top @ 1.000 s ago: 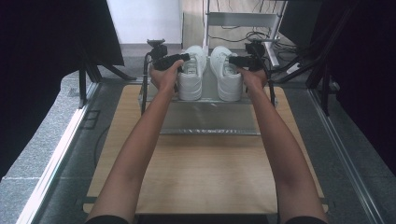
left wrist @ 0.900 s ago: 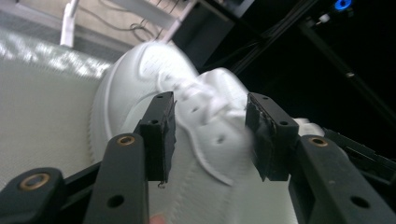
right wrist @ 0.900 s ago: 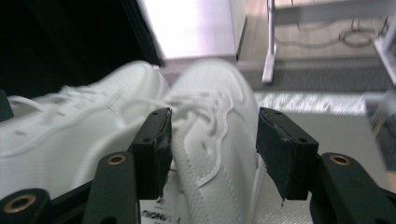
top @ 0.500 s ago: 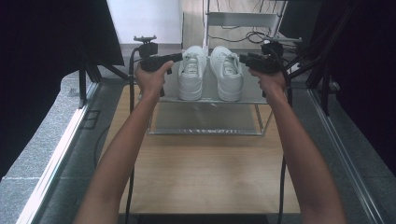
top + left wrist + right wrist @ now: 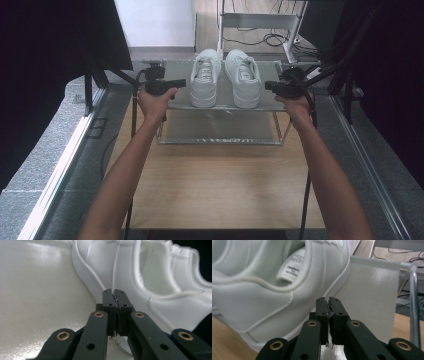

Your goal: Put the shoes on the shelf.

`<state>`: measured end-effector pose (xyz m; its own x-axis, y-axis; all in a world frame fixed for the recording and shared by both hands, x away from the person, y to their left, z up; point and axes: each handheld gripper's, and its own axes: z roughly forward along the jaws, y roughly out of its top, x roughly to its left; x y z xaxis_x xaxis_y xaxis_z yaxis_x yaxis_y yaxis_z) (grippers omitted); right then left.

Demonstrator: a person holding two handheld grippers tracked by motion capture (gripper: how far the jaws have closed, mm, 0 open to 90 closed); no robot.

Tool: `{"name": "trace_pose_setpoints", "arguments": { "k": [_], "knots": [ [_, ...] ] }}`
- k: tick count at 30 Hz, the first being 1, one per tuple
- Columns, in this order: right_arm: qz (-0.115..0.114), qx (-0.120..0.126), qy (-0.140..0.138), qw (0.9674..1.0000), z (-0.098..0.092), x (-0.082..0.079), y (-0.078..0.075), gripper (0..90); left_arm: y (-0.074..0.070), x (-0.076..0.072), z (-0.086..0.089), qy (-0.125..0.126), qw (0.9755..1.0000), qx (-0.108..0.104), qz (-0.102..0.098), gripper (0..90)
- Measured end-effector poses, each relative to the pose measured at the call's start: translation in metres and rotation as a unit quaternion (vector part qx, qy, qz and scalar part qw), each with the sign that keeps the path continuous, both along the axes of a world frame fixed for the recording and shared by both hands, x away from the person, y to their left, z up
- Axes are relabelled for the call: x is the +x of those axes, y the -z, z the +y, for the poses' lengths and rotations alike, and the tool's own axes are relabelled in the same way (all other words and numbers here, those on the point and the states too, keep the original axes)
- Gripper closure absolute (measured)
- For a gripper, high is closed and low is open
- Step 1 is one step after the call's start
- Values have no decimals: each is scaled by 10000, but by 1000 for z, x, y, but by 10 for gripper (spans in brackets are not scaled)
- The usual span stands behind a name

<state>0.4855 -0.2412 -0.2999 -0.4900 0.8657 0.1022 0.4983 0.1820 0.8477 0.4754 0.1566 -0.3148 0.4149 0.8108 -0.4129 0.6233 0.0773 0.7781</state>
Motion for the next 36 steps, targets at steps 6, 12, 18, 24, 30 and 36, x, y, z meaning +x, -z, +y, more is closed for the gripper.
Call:
{"name": "trace_pose_setpoints", "arguments": {
  "k": [6, 12, 18, 24, 30, 36],
  "knots": [
    [125, -148, -62, 9998, 7, 6, 16, 896, 16, 0, -5, 131, 9998, 108, 90, 891],
    [118, -194, -106, 9997, 13, 6, 23, 900, 21, 1, -8, 171, 9998, 6, 132, 899],
    [107, -118, -137, 9998, 12, 6, 23, 900, 23, 2, -7, 150, 9994, -222, 213, 900],
    [86, -81, -183, 9998, 15, 5, 24, 900, 23, 5, -15, 204, 9991, -256, 275, 900],
    [47, -42, -314, 9995, 27, 2, 25, 900, 24, 8, -25, 243, 9988, -273, 314, 900],
    [5, -68, -377, 9993, 35, 0, 26, 900, 24, 9, -26, 220, 9988, -289, 341, 900]
  ]
}}
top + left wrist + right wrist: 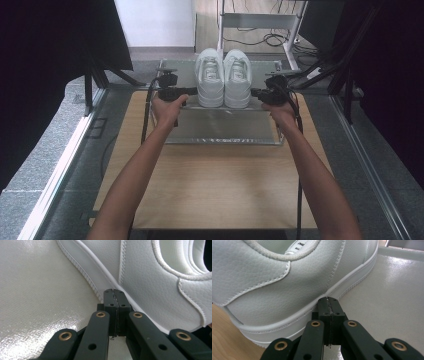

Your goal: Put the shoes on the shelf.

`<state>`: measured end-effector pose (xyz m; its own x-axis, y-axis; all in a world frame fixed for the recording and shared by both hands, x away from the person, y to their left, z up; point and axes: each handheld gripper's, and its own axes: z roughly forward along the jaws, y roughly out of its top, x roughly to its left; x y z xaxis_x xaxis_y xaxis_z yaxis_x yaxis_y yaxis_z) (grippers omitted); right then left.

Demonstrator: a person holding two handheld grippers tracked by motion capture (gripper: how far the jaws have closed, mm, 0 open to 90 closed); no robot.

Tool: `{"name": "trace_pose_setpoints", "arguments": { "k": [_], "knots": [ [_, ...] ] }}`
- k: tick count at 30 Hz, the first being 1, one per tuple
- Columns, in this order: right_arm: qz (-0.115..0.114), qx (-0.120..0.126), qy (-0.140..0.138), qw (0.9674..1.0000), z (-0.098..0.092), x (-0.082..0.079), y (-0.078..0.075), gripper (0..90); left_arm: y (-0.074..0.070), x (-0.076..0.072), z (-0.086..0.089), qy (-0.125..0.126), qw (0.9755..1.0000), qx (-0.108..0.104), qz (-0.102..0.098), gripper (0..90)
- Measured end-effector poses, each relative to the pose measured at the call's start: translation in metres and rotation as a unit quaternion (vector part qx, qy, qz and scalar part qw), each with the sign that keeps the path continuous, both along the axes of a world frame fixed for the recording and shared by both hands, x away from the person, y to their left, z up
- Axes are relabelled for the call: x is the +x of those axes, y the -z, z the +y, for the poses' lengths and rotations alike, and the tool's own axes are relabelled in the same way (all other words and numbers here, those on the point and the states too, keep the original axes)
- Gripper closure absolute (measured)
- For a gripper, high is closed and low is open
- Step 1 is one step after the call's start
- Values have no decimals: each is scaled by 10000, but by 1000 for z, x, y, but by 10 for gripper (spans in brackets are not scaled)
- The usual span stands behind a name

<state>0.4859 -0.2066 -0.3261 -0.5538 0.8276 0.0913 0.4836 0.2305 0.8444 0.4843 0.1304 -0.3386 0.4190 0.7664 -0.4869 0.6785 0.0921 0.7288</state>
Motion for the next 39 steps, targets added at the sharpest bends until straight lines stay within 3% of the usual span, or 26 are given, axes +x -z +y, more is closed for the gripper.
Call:
{"name": "trace_pose_setpoints", "arguments": {
  "k": [4, 11, 12, 15, 18, 19, 20, 22, 23, 27, 32, 33, 34, 35, 39],
  "knots": [
    [-63, -36, 63, 10000, 3, -1, 0, 900, 0, 0, 0, -21, 10000, 3, -10, 897],
    [-120, 2, 49, 9999, 0, -2, 3, 888, 4, 4, 6, -1, 9995, -280, 147, 864],
    [-299, -134, 126, 9994, 2, -4, 4, 859, 4, 5, 6, 0, 9995, -277, 145, 854],
    [-460, -175, 196, 9986, 3, -7, 7, 843, 3, 5, 7, 0, 9995, -287, 89, 832],
    [-499, -153, 252, 9983, 2, -9, 8, 789, 3, 4, 9, -51, 9996, -274, -18, 749],
    [-522, -137, 312, 9981, -1, -11, 10, 727, 3, 2, 10, -98, 9996, -269, -65, 714],
    [-522, -137, 312, 9981, -1, -11, 10, 727, 2, 0, 10, -112, 9997, -183, -98, 714],
    [-583, -140, 371, 9975, -3, -14, 10, 661, -2, -6, 9, -133, 9993, 128, -312, 656],
    [-702, -192, 447, 9963, -4, -19, 9, 584, -7, -14, 11, -143, 9983, 271, -489, 604],
    [-778, -63, 427, 9960, -5, -31, 5, 538, -14, -30, 16, -95, 9976, 190, -663, 539],
    [-924, -94, 344, 9951, -4, -46, 3, 514, -20, -48, 19, -16, 9960, 208, -875, 488],
    [-942, -56, 303, 9951, -4, -54, 3, 508, -20, -58, 20, 26, 9943, 354, -1008, 465],
    [-947, -9, 280, 9951, -5, -58, 3, 505, -20, -58, 20, 26, 9943, 354, -1008, 457],
    [-924, 55, 246, 9954, -7, -62, 3, 502, -17, -68, 19, 109, 9927, 447, -1110, 450],
    [-862, 306, 117, 9957, -14, -80, 9, 494, -5, -84, 20, 289, 9921, 423, -1143, 438]
  ]
}}
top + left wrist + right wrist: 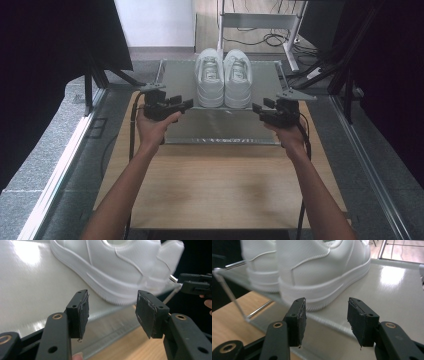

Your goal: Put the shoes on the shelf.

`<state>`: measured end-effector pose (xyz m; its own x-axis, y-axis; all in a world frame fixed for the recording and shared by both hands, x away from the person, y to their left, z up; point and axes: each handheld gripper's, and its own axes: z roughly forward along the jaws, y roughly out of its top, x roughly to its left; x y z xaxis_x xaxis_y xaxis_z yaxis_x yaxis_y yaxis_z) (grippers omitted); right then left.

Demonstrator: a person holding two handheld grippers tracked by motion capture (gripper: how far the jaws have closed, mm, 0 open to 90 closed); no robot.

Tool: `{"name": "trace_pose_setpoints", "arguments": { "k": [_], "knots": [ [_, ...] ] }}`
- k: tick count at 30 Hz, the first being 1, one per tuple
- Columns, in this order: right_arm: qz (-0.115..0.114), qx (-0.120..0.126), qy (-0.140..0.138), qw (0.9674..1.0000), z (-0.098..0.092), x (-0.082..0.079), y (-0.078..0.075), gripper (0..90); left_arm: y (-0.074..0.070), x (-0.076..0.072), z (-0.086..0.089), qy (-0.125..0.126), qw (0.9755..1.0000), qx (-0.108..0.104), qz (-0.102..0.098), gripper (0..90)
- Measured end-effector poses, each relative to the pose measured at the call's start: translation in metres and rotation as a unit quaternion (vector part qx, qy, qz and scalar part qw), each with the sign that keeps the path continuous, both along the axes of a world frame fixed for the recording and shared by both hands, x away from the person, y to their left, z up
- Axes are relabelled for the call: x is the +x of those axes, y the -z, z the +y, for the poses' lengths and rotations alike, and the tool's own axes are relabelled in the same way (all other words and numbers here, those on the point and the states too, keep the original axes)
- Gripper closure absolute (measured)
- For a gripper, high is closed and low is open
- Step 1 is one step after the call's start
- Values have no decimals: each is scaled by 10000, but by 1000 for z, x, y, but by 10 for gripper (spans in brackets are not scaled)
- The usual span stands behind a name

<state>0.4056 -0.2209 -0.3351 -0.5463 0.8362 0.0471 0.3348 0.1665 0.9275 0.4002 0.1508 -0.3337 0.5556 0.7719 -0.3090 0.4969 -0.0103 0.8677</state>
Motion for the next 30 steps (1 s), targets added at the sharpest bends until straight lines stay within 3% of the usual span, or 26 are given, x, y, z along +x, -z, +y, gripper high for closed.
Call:
{"name": "trace_pose_setpoints", "arguments": {
  "k": [2, 4, 11, 12, 13, 17, 20, 25, 27, 28, 30],
  "knots": [
    [10, 123, -41, 9999, -5, -8, 5, 493, 4, -3, 1, 29, 10000, 6, -2, 438],
    [-6, 230, -7, 9997, -10, -15, 11, 493, 18, -11, 1, 30, 9998, -168, 63, 438],
    [-88, 526, 64, 9986, -19, -37, 27, 494, 40, -33, 1, 2, 10000, -70, -26, 440],
    [-99, 574, 60, 9983, -22, -44, 32, 494, 46, -44, 3, 30, 10000, -49, -43, 439],
    [-99, 574, 60, 9983, -22, -44, 32, 494, 46, -44, 3, 30, 10000, -49, -43, 439],
    [-88, 473, 57, 9988, -30, -57, 45, 492, 62, -66, 7, 111, 9999, 98, -30, 432],
    [51, 348, 57, 9994, -41, -68, 62, 492, 79, -81, 12, 201, 9996, 153, 118, 428],
    [247, 376, 87, 9989, -50, -75, 81, 491, 95, -89, 14, 250, 9992, 143, 285, 427],
    [413, 377, 100, 9984, -55, -77, 102, 490, 101, -90, 16, 262, 9986, 267, 377, 425],
    [544, 287, 75, 9981, -56, -75, 108, 490, 103, -90, 17, 261, 9986, 212, 403, 425],
    [575, 231, 139, 9980, -57, -75, 114, 491, 106, -91, 18, 259, 9985, 148, 460, 425]
  ]
}}
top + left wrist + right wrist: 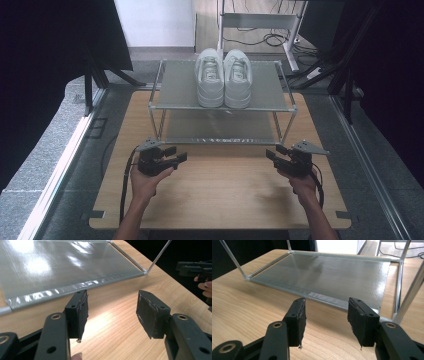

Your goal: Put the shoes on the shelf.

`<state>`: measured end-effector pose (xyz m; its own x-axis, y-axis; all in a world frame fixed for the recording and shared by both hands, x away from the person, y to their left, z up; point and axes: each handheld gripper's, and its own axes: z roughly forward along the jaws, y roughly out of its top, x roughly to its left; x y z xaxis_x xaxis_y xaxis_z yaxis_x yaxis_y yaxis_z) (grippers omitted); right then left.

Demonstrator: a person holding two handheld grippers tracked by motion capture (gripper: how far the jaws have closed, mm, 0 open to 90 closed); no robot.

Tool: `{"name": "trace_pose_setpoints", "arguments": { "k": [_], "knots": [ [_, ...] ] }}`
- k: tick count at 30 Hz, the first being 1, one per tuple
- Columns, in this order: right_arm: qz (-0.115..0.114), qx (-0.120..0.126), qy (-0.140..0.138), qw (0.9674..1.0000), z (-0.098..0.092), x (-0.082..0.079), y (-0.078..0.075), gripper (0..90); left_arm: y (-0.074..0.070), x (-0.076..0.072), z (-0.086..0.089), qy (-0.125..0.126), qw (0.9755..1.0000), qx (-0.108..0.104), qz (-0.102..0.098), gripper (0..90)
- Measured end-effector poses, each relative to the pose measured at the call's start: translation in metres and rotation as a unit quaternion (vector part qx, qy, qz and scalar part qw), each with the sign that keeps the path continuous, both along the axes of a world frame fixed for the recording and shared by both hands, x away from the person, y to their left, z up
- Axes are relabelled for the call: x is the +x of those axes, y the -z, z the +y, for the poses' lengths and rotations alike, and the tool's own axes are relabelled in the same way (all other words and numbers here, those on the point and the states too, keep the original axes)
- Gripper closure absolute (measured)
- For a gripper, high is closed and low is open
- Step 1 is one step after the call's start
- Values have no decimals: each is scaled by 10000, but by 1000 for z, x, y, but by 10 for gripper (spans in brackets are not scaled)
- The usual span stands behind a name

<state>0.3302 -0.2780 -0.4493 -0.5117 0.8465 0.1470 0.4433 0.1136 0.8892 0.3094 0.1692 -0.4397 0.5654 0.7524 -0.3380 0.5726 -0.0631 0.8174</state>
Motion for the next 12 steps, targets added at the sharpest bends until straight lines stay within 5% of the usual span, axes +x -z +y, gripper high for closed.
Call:
{"name": "trace_pose_setpoints", "arguments": {
  "k": [9, 12],
  "knots": [
    [-16, 49, -55, 10000, -1, -4, 2, 483, 5, 1, 3, -70, 9998, -176, 105, 419],
    [218, -8, -88, 9997, -8, -3, 7, 465, 9, 2, 3, -70, 9998, -135, 152, 415]
  ]
}}
